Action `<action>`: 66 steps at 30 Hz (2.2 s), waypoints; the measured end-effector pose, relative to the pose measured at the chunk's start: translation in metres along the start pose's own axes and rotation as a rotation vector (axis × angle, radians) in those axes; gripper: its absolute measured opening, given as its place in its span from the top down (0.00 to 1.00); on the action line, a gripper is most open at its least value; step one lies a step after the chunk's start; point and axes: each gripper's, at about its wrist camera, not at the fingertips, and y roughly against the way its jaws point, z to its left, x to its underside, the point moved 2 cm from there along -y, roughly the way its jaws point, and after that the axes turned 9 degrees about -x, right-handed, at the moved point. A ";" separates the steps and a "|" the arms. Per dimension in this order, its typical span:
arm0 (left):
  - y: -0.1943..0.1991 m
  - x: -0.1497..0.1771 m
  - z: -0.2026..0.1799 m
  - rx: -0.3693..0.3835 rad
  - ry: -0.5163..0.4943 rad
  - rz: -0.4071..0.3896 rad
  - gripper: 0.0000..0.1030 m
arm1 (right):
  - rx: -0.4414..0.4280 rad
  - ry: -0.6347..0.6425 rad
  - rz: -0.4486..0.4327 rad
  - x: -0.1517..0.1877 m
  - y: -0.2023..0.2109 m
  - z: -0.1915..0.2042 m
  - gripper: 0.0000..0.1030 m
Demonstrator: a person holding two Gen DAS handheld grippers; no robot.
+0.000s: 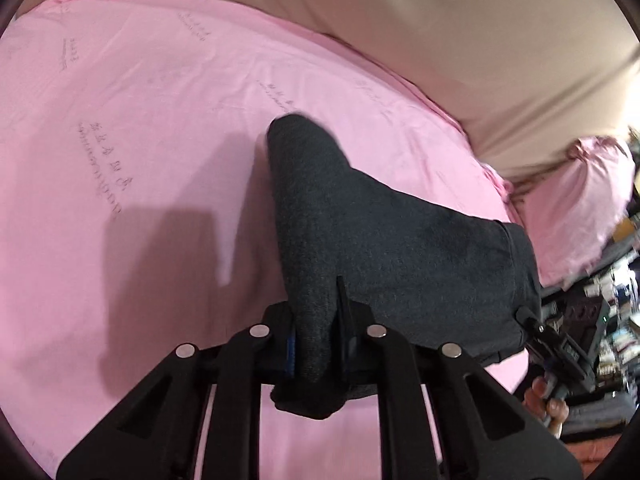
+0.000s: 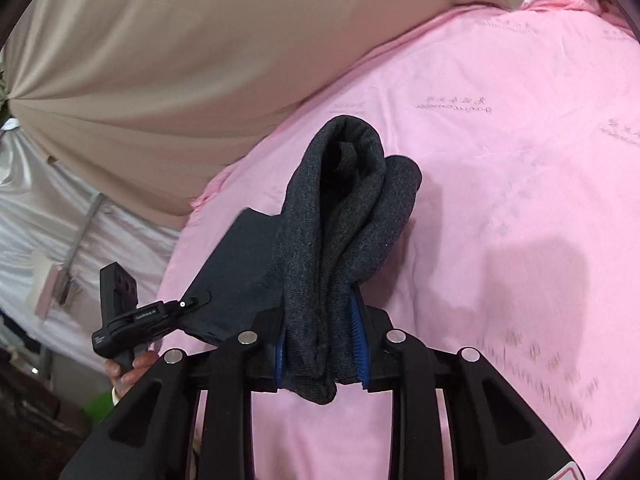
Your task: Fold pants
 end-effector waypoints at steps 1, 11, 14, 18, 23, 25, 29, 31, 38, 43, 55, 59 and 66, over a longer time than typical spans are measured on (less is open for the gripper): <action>0.008 0.011 0.000 0.011 -0.015 0.018 0.86 | 0.007 -0.017 0.015 0.011 0.005 -0.004 0.76; 0.030 0.054 -0.008 -0.262 -0.101 -0.131 0.66 | 0.275 0.093 -0.084 0.053 0.038 -0.010 0.52; 0.055 0.035 -0.040 -0.318 -0.181 -0.292 0.45 | 0.256 0.165 -0.090 0.031 0.027 0.009 0.45; 0.018 0.008 -0.061 -0.320 -0.193 -0.247 0.44 | 0.310 0.183 -0.014 -0.002 -0.036 -0.004 0.46; -0.050 0.000 -0.041 -0.517 -0.186 -0.151 0.56 | 0.226 0.215 -0.088 -0.014 -0.033 0.020 0.92; -0.061 0.004 -0.028 -0.551 -0.183 -0.131 0.50 | 0.265 0.171 -0.075 -0.015 -0.036 -0.002 0.91; -0.070 0.011 -0.017 -0.559 -0.167 -0.129 0.41 | 0.248 0.057 -0.044 -0.005 -0.029 -0.031 0.87; -0.067 0.013 -0.018 -0.565 -0.173 -0.132 0.41 | 0.270 0.119 -0.119 -0.001 -0.003 -0.004 0.85; -0.044 0.021 -0.027 -0.564 -0.168 -0.161 0.42 | 0.360 0.241 0.075 0.063 -0.011 0.010 0.90; -0.033 0.033 -0.031 -0.600 -0.199 -0.166 0.40 | 0.303 0.277 -0.004 0.075 0.014 0.047 0.93; -0.010 0.058 -0.028 -0.595 -0.203 -0.167 0.39 | 0.325 0.301 0.036 0.100 0.013 0.058 0.88; -0.003 0.071 -0.032 -0.593 -0.223 -0.170 0.34 | 0.354 0.273 0.057 0.110 0.009 0.036 0.96; 0.005 0.092 -0.030 -0.581 -0.234 -0.157 0.33 | 0.346 0.269 0.001 0.106 0.036 0.054 0.94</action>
